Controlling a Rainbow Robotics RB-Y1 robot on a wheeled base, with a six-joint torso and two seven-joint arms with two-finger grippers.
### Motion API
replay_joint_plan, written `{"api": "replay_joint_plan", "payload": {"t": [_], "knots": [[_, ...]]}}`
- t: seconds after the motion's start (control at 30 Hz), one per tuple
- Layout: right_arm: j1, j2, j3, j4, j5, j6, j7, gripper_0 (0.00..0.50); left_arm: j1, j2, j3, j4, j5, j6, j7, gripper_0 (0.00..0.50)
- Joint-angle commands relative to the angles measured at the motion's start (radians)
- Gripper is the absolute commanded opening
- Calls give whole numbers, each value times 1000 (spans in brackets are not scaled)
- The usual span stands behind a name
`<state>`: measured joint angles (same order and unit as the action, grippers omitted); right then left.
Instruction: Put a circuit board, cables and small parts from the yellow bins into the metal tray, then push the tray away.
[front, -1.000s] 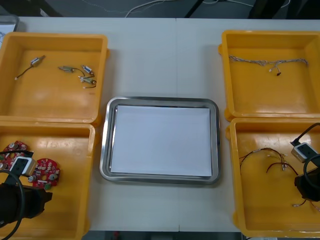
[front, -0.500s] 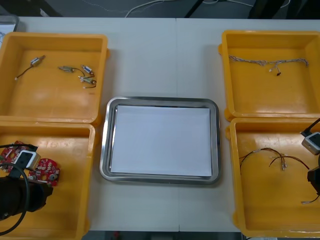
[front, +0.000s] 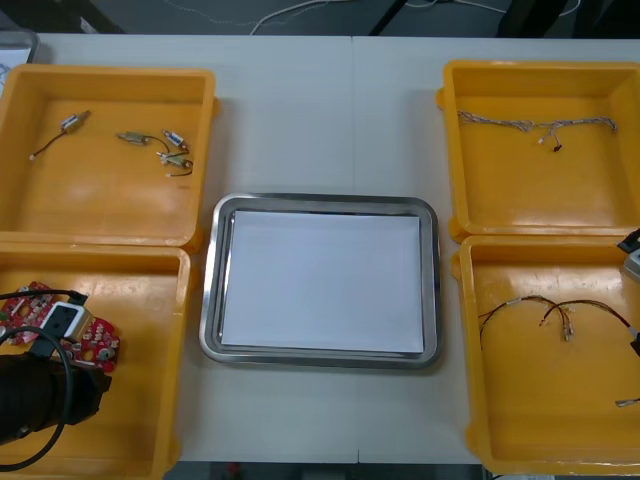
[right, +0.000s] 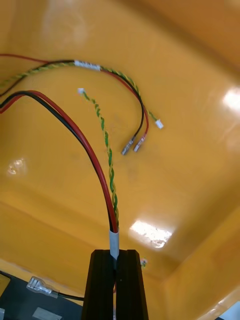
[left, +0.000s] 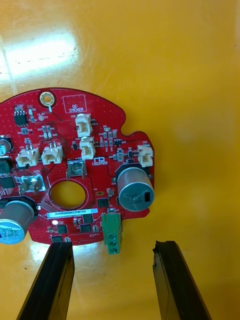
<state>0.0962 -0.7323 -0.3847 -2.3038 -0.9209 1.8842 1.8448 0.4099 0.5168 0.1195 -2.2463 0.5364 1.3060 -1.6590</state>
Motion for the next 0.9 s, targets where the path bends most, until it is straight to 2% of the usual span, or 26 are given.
{"api": "replay_joint_plan", "payload": {"t": [0.03,0.53,0.77,0.83,0.9], "knots": [[-69,16,-31,-59,-18,35,25,0,-25,-7,-23,-19,-26,7,65,461],[-210,14,30,-175,-16,36,33,0,-49,-7,-57,10,-62,-14,87,429],[-246,4,46,-175,-33,36,21,0,-56,-9,-63,34,-72,-34,84,324],[-257,-1,52,-175,-36,36,14,0,-56,-7,-63,36,-75,-34,84,275],[-271,-3,63,-174,-36,36,7,0,-54,-9,-63,36,-76,-34,84,204]]}}
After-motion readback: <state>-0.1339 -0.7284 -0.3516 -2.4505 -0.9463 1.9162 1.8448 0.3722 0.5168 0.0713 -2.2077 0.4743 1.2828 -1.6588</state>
